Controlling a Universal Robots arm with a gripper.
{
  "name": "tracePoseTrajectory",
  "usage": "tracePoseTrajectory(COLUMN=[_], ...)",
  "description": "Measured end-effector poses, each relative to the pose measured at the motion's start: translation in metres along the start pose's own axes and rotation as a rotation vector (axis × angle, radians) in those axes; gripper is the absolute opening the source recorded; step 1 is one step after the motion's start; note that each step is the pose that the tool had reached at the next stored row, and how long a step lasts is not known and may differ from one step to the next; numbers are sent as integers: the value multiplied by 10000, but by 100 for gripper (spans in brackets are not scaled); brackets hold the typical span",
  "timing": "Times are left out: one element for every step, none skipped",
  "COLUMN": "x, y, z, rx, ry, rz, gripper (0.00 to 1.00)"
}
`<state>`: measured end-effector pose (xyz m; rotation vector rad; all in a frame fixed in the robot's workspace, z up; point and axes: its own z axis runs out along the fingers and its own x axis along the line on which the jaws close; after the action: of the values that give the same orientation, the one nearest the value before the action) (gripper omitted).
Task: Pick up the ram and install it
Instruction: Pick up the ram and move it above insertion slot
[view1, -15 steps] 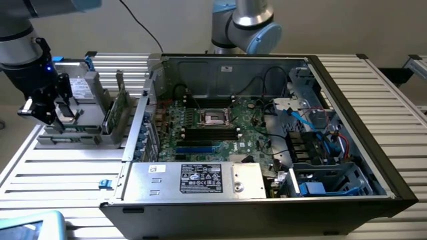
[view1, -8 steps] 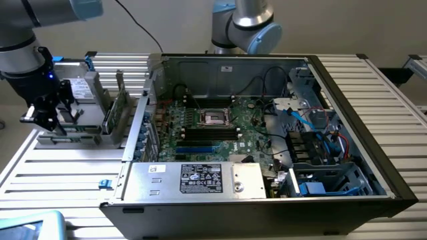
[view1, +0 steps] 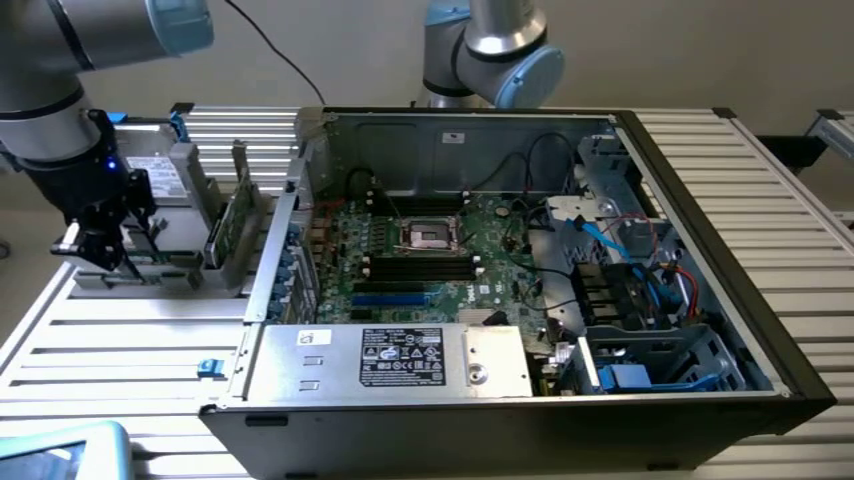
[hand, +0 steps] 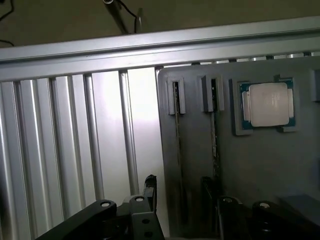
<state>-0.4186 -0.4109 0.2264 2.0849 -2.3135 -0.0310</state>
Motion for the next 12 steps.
tracePoseTrajectory(x=[0, -1, -4, -11, -20, -30, -38, -41, -40, -40, -41, -42], y=[-1, -1, -1, 3, 13, 22, 31, 38, 38, 37, 36, 37], z=[18, 37, 55, 73, 92, 109, 128, 146, 166, 183, 200, 217], rx=[1, 1, 1, 0, 0, -1, 1, 0, 1, 0, 1, 0], ry=[0, -1, 0, 0, 0, 0, -1, 0, 3, 4, 4, 4], rz=[6, 7, 7, 8, 9, 8, 8, 9, 8, 7, 7, 8], gripper=[49, 49, 49, 49, 49, 49, 49, 49, 49, 49, 49, 49])
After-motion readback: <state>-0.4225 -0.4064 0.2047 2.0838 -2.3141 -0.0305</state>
